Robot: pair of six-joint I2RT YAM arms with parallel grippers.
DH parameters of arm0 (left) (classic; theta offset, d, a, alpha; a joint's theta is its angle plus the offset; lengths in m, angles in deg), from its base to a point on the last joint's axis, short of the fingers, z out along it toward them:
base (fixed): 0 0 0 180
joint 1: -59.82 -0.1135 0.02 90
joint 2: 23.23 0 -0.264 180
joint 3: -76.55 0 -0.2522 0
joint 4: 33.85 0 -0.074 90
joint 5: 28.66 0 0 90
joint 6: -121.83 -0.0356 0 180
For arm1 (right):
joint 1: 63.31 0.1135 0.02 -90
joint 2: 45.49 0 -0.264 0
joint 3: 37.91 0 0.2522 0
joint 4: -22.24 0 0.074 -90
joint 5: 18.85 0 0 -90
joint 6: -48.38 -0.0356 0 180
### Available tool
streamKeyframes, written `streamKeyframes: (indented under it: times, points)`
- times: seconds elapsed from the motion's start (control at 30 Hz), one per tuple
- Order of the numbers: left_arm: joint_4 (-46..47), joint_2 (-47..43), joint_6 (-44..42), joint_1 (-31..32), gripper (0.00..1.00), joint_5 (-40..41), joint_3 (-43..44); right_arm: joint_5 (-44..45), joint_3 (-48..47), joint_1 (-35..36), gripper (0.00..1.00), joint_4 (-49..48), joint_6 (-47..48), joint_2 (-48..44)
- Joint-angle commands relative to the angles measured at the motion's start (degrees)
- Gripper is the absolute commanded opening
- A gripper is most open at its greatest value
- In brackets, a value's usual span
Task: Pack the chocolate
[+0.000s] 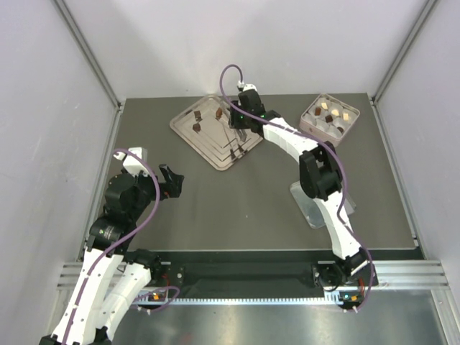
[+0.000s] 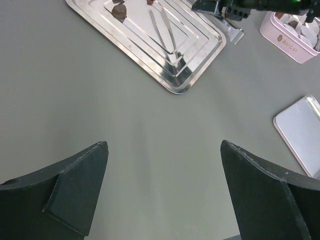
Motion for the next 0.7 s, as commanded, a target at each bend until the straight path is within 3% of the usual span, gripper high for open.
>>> streamKeyframes:
  times: [0.0,0.67]
  points:
    - [3.52,-0.5,0.0,-0.24,0.99,-0.43,0.07,1.83,-3.37,1.85,0.44,-3.41,-5.31,0.53]
    - [3.43,-0.15,-0.08,-0.24,0.99,-0.26,0.07,4.38,-3.11,4.05,0.45,-6.32,-9.7,3.61]
